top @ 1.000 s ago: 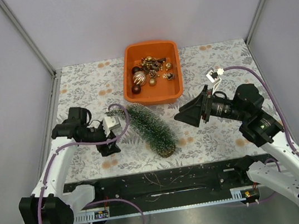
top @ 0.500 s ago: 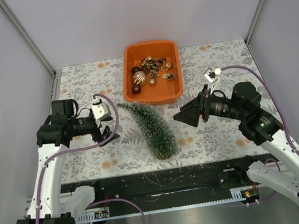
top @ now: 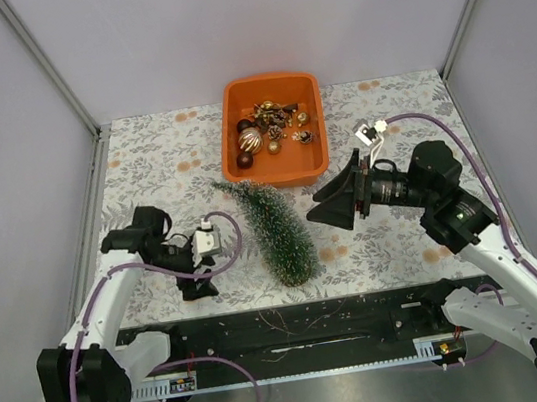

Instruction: Decorate the small christmas tree

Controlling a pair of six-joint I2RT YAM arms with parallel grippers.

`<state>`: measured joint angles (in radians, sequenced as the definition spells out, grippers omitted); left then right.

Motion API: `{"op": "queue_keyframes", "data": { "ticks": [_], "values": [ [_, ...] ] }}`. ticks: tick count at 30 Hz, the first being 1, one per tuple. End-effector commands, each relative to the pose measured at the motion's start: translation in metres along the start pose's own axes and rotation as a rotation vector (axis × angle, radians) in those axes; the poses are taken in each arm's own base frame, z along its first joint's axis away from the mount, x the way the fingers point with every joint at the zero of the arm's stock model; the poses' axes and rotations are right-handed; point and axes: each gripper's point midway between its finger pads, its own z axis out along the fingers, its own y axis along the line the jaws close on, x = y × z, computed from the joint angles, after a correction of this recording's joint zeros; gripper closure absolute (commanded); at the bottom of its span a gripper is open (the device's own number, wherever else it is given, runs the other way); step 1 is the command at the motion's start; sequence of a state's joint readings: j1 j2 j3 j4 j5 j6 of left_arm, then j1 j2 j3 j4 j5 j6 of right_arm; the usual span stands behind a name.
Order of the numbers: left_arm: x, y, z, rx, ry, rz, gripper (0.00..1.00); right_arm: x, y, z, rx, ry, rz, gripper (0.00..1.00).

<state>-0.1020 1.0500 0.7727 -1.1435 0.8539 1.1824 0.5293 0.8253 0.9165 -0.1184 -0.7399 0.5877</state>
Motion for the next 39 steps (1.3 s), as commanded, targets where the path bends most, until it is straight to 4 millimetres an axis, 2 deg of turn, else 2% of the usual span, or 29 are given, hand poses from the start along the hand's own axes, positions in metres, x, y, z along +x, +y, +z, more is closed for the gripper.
{"op": "queue_keyframes", "data": {
  "ticks": [1, 5, 9, 12, 15, 22, 26, 31, 34, 39],
  "values": [
    [0.000, -0.011, 0.020, 0.100, 0.018, 0.170, 0.20, -0.015, 0.007, 0.010, -0.067, -0.019, -0.056, 0.01],
    [-0.002, -0.011, 0.038, 0.137, 0.051, 0.241, 0.20, -0.022, 0.000, 0.019, -0.062, -0.030, -0.076, 0.01],
    [0.009, -0.010, 0.050, 0.177, 0.096, 0.280, 0.20, -0.025, -0.006, 0.022, -0.042, -0.035, -0.084, 0.00],
    [0.017, -0.002, 0.060, 0.164, 0.114, 0.288, 0.25, -0.026, -0.010, 0.023, -0.026, -0.042, -0.085, 0.01],
    [0.022, -0.003, 0.069, 0.182, 0.122, 0.292, 0.31, -0.026, -0.012, 0.022, -0.010, -0.052, -0.095, 0.01],
    [0.010, 0.017, 0.085, 0.142, 0.103, 0.277, 0.39, -0.019, -0.017, 0.014, 0.032, -0.057, -0.091, 0.02],
    [0.011, 0.013, 0.093, 0.169, 0.112, 0.262, 0.40, -0.017, -0.016, 0.011, 0.040, -0.064, -0.098, 0.02],
    [0.002, 0.007, 0.100, 0.194, 0.106, 0.244, 0.42, -0.014, -0.018, 0.009, 0.051, -0.059, -0.101, 0.02],
    [0.006, -0.006, 0.097, 0.243, 0.132, 0.227, 0.45, -0.013, -0.020, 0.008, 0.056, -0.055, -0.105, 0.02],
    [0.020, -0.018, 0.089, 0.242, 0.184, 0.186, 0.45, -0.012, -0.021, 0.008, 0.058, -0.055, -0.110, 0.02]
  ]
}}
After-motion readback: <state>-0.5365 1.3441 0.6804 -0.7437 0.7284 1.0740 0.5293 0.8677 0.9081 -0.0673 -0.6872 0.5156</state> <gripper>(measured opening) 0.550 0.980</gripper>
